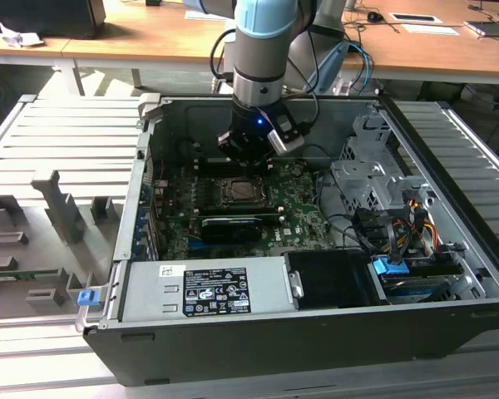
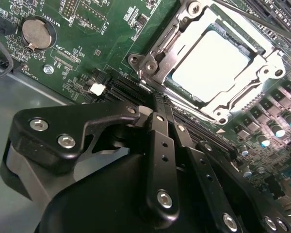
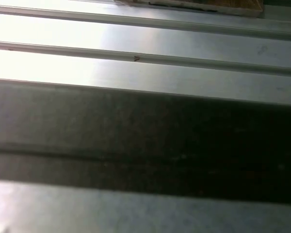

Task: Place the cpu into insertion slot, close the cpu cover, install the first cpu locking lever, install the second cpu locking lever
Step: 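Install the first cpu locking lever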

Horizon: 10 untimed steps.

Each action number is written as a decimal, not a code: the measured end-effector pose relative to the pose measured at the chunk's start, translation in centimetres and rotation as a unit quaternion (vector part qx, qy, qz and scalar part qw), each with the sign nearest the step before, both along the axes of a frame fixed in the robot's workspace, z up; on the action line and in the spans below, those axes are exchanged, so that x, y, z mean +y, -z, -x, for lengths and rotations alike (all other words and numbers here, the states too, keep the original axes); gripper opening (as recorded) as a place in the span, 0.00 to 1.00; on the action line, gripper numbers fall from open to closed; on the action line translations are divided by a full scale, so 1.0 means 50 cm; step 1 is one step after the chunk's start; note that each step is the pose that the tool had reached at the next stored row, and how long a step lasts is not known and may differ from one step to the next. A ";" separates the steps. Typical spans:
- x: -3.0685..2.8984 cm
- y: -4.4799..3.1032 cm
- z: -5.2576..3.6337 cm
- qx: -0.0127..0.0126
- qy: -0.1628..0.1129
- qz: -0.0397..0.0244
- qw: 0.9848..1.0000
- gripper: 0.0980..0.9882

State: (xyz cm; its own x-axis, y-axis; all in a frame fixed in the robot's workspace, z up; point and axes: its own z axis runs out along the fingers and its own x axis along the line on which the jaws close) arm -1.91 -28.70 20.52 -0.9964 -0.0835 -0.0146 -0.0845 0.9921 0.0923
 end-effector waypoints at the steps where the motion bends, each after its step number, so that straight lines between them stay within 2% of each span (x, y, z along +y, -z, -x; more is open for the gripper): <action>1: 0.000 0.001 0.000 0.000 0.000 0.001 1.000 0.01; 10: 0.000 0.007 -0.002 0.000 0.000 0.011 1.000 0.01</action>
